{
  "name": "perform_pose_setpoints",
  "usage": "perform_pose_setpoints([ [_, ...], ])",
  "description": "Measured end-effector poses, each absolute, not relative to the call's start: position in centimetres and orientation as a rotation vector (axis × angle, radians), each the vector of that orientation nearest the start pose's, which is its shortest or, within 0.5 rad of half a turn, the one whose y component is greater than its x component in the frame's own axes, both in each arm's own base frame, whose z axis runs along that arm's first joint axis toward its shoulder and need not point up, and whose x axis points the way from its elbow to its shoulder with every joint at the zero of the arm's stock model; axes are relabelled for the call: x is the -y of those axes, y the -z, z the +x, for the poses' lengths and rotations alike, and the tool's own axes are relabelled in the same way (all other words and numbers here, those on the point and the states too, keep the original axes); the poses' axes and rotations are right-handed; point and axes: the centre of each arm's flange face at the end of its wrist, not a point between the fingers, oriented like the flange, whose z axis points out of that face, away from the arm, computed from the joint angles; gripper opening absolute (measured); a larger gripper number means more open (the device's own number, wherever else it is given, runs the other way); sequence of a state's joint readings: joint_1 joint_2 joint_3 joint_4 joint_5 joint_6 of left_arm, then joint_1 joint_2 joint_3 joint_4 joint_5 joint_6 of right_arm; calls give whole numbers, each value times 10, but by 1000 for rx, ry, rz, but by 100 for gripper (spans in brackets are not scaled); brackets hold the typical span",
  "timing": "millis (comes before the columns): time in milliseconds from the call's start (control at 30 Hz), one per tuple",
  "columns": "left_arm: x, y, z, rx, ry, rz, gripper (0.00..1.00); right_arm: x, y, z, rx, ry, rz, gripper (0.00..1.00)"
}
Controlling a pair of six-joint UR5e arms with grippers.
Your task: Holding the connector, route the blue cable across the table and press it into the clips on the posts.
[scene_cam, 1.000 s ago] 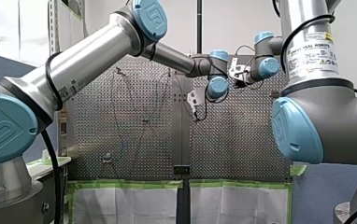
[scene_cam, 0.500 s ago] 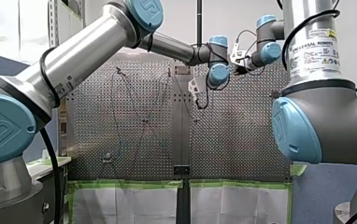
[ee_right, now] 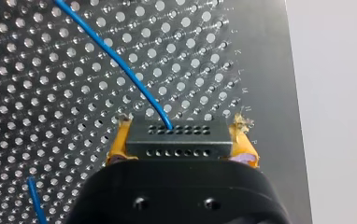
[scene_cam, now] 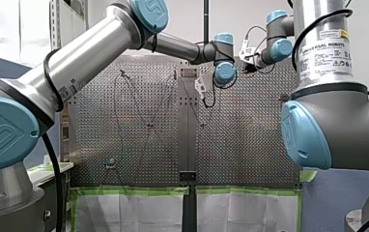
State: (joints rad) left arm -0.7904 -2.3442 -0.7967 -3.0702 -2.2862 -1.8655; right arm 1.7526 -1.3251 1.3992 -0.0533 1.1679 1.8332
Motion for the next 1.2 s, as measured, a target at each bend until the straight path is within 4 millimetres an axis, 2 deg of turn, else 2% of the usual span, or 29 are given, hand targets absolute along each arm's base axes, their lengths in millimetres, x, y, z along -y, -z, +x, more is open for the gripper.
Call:
perform_pose_setpoints([
  [467,570,-376,538,-1464,340,-224,0,548,-443,271,-1538,2467,-2169,0],
  [767,555,-366,569,-1454,364,-199,0,567,-429,267,-1563,2451,-2174,0],
  [1133,555,-364,571,-1463,373,-182,0,579,-429,260,-1566,2466,-2172,0],
  [1167,556,-363,569,-1466,374,-178,9,579,-429,259,-1567,2466,-2172,0],
  [1200,557,-363,568,-1469,376,-175,27,579,-429,259,-1568,2466,-2172,0],
])
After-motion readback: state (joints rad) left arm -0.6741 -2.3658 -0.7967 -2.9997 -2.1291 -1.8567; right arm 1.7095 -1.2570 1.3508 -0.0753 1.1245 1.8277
